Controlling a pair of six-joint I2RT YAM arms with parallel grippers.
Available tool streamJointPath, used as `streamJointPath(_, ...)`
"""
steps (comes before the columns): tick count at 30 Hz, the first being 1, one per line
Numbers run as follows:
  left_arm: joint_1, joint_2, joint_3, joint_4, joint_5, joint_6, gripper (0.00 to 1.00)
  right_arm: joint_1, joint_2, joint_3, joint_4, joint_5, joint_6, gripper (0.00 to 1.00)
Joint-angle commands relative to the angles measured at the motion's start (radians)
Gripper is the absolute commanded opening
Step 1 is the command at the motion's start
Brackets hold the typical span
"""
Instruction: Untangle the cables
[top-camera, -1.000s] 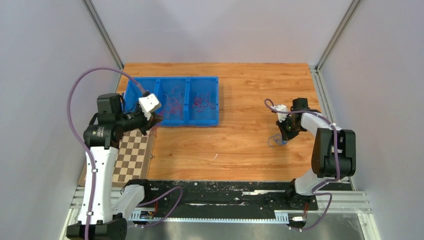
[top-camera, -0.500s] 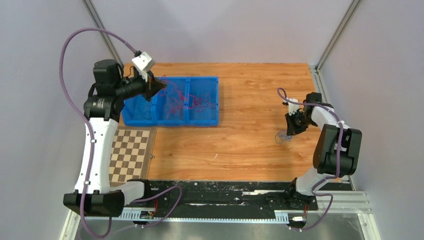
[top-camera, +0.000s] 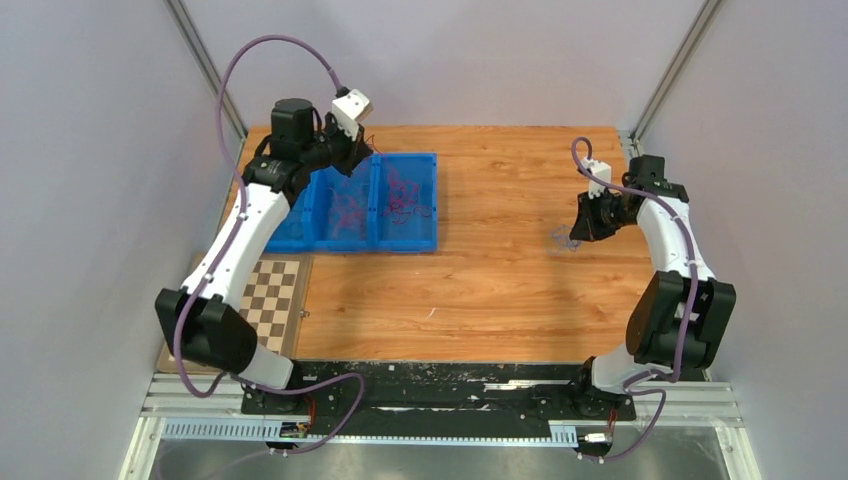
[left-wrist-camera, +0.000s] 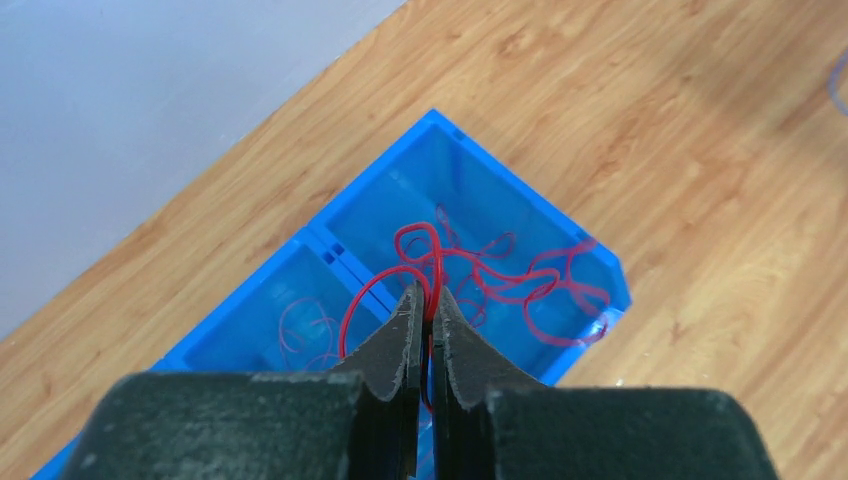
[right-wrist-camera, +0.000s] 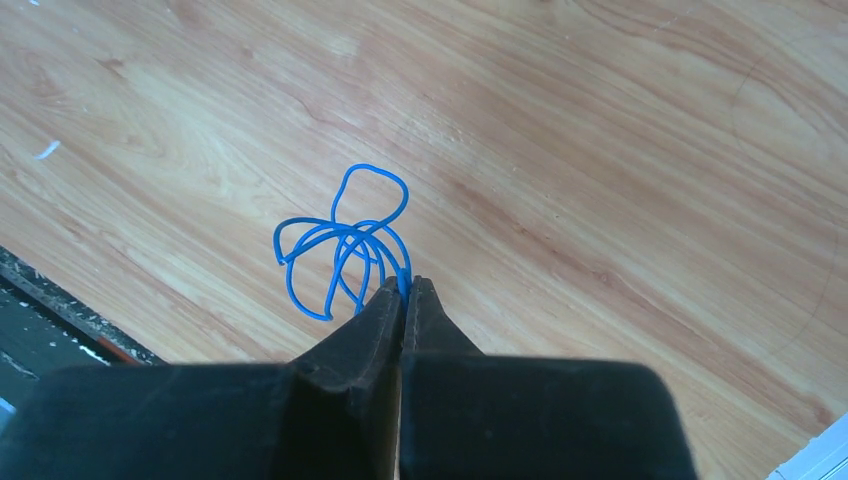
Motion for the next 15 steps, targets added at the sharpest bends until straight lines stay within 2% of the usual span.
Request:
streamJointPath(1, -0.033, 0.087, 0.048, 0.12, -0.085, 0.049, 0.1, 0.004, -0.052, 0.074, -0.045, -0.062, 0.027, 0.0)
streamJointPath(2, -0.036, 0.119, 0.055, 0.122, -0.087, 0.053, 0.13, 0.004, -0.051, 0.09, -0.055, -0.072, 0.031, 0.0)
streamJointPath(4, -0.04, 0.171, 0.095, 0.096, -0.078, 0.064, 0.33, 0.003, -0.041, 0.139, -0.098, -0.13, 0.022, 0.0)
streamJointPath(5, -0.043, 0.197, 0.139, 0.052, -0.074, 0.068, 0.46, 0.004, -0.036, 0.163, -0.122, -0.159, 0.018, 0.0)
streamJointPath(6, -0.044, 0.206, 0.182, 0.028, -0.066, 0.068, 0.53, 0.004, -0.031, 0.184, -0.139, -0.188, 0.024, 0.0)
streamJointPath(7, -0.043, 0.212, 0.197, -0.015, -0.059, 0.067, 0.68, 0.005, -0.026, 0.202, -0.15, -0.217, 0.031, 0.0)
streamJointPath(9, -0.042, 0.179, 0.196, -0.037, -0.02, 0.065, 0.81, 0.01, -0.022, 0.23, -0.17, -0.291, 0.033, 0.0)
streamJointPath(11, -0.035, 0.11, 0.138, -0.009, 0.063, 0.053, 0.9, 0.025, -0.025, 0.244, -0.173, -0.363, 0.041, 0.0)
streamJointPath(15, -0.034, -0.04, -0.019, 0.08, 0.287, -0.024, 0.96, 0.1, -0.03, 0.266, -0.168, -0.465, 0.052, 0.0)
